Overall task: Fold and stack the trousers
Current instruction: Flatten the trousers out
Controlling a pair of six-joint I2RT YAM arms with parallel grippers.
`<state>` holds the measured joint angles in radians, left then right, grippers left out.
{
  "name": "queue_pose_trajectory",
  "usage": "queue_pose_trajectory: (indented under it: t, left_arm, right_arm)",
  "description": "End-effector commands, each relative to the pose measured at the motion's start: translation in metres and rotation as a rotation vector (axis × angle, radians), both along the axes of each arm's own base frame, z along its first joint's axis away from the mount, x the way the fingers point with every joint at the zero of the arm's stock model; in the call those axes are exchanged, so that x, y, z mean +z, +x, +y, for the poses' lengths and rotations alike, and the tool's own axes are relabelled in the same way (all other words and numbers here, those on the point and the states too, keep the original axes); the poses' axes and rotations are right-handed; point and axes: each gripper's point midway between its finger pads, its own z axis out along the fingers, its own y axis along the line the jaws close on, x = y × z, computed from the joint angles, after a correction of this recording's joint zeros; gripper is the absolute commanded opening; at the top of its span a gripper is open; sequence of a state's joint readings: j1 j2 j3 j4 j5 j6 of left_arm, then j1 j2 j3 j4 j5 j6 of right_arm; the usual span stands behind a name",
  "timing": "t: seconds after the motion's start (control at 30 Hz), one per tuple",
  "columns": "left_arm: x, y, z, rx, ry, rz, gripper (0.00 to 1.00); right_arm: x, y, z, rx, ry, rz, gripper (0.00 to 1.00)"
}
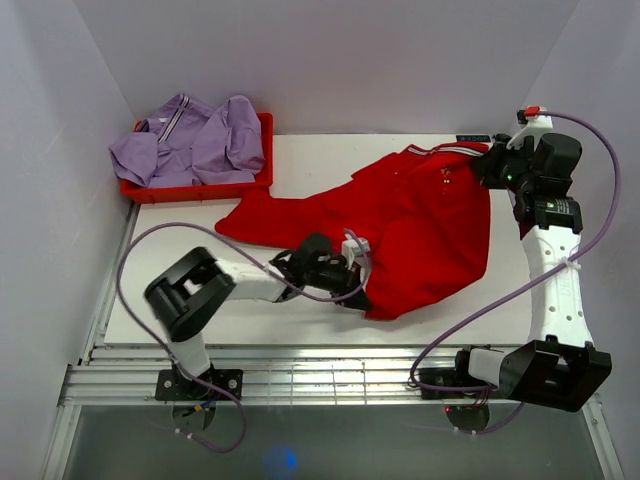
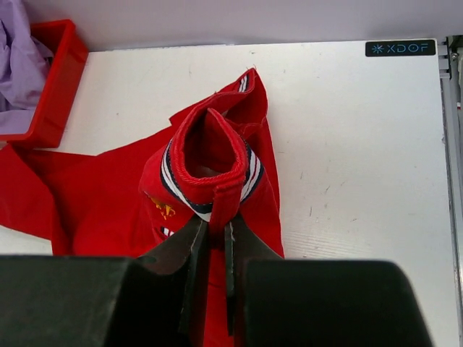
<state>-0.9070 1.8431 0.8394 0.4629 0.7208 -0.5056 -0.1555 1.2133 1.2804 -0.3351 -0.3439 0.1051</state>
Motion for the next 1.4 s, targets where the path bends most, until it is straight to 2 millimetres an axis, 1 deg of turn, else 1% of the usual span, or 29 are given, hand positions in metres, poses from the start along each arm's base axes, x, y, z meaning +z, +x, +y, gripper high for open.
queue_pose_trajectory:
  t: [0.0, 0.07, 0.1, 0.2, 0.23, 0.3, 0.4, 0.43, 0.47, 0.5, 0.53, 0.57, 0.6, 0.63, 0.67, 0.7, 0.77, 0.8, 0.87, 0.9, 0.93, 0.97, 1.0, 1.03, 1.07, 1.13, 1.17, 1.3, 1.37]
  left_arm:
    - [0.111, 0.004, 0.048, -0.003, -0.172, -0.063, 0.00]
    - [0.131, -0.001, 0.077, -0.012, -0.158, -0.108, 0.00]
    - [0.163, -0.001, 0.095, -0.008, -0.198, -0.194, 0.00]
    - [0.205, -0.003, 0.129, -0.033, -0.188, -0.306, 0.00]
    - [0.228, 0.001, 0.133, -0.025, -0.201, -0.345, 0.00]
    - [0.236, 0.015, 0.149, 0.032, -0.170, -0.316, 0.00]
    - [0.255, 0.049, 0.141, 0.107, -0.191, -0.356, 0.00]
    - [0.257, 0.061, 0.136, 0.129, -0.197, -0.350, 0.00]
    - [0.257, 0.095, 0.121, 0.168, -0.205, -0.360, 0.00]
    - [0.254, 0.112, 0.111, 0.186, -0.197, -0.339, 0.00]
    - [0.247, 0.131, 0.103, 0.206, -0.181, -0.301, 0.00]
    - [0.207, 0.164, 0.087, 0.217, -0.126, -0.214, 0.00]
    - [0.220, 0.186, 0.076, 0.231, -0.140, -0.240, 0.00]
    - [0.211, 0.200, 0.069, 0.232, -0.132, -0.221, 0.02]
    - [0.205, 0.211, 0.062, 0.222, -0.135, -0.219, 0.08]
    - [0.194, 0.228, 0.053, 0.223, -0.129, -0.212, 0.28]
    - [0.186, 0.235, 0.050, 0.216, -0.121, -0.216, 0.47]
    - [0.184, 0.242, 0.053, 0.250, -0.096, -0.238, 0.63]
    - [0.165, 0.234, 0.065, 0.255, -0.035, -0.251, 0.83]
    - [0.176, 0.227, 0.075, 0.276, -0.021, -0.294, 0.85]
    - [0.149, 0.208, 0.087, 0.265, 0.033, -0.250, 0.91]
    - [0.144, 0.198, 0.095, 0.262, 0.053, -0.263, 0.91]
    - [0.138, 0.186, 0.104, 0.259, 0.074, -0.282, 0.91]
    - [0.151, 0.172, 0.115, 0.276, 0.072, -0.327, 0.91]
    - [0.121, 0.150, 0.127, 0.266, 0.123, -0.273, 0.91]
    - [0.113, 0.125, 0.136, 0.266, 0.148, -0.276, 0.89]
    - [0.088, 0.109, 0.141, 0.258, 0.193, -0.234, 0.87]
    - [0.054, 0.081, 0.132, 0.253, 0.260, -0.195, 0.79]
    - [0.042, 0.083, 0.126, 0.295, 0.275, -0.158, 0.78]
  right_arm:
    - [0.078, -0.006, 0.002, 0.008, -0.047, -0.248, 0.08]
    - [0.080, -0.011, 0.006, 0.031, -0.045, -0.257, 0.08]
    - [0.083, -0.015, 0.009, 0.044, -0.041, -0.265, 0.08]
    - [0.093, -0.024, 0.018, 0.081, -0.015, -0.289, 0.08]
    - [0.096, -0.026, 0.019, 0.086, -0.008, -0.297, 0.08]
    - [0.105, -0.029, 0.021, 0.088, 0.005, -0.324, 0.08]
    - [0.101, -0.022, 0.011, 0.035, -0.014, -0.315, 0.08]
    - [0.096, -0.019, 0.005, 0.007, -0.032, -0.309, 0.08]
    - [0.093, -0.015, -0.005, -0.043, -0.057, -0.307, 0.08]
    - [0.084, -0.013, -0.010, -0.060, -0.096, -0.298, 0.08]
    - [0.080, -0.011, -0.014, -0.074, -0.114, -0.300, 0.08]
    - [0.076, -0.009, -0.017, -0.085, -0.131, -0.295, 0.08]
    - [0.071, -0.007, -0.019, -0.087, -0.138, -0.287, 0.08]
    - [0.062, -0.005, -0.020, -0.088, -0.147, -0.270, 0.08]
    - [0.060, -0.002, -0.022, -0.095, -0.152, -0.278, 0.08]
    - [0.055, 0.001, -0.023, -0.099, -0.154, -0.272, 0.08]
    - [0.045, 0.007, -0.028, -0.117, -0.162, -0.265, 0.08]
    - [0.039, 0.012, -0.029, -0.121, -0.162, -0.254, 0.08]
    - [0.028, 0.017, -0.034, -0.142, -0.160, -0.233, 0.08]
    - [0.026, 0.021, -0.036, -0.153, -0.160, -0.236, 0.08]
    - [0.024, 0.023, -0.038, -0.164, -0.154, -0.234, 0.08]
    - [0.014, 0.024, -0.040, -0.182, -0.142, -0.212, 0.08]
    - [0.018, 0.029, -0.042, -0.193, -0.136, -0.239, 0.08]
    - [0.014, 0.031, -0.043, -0.201, -0.128, -0.233, 0.08]
    - [0.011, 0.033, -0.045, -0.215, -0.117, -0.225, 0.08]
    - [0.004, 0.038, -0.048, -0.237, -0.107, -0.210, 0.08]
    - [0.002, 0.039, -0.050, -0.247, -0.103, -0.206, 0.08]
    - [-0.009, 0.043, -0.056, -0.284, -0.095, -0.179, 0.08]
    - [-0.012, 0.043, -0.057, -0.289, -0.095, -0.171, 0.08]
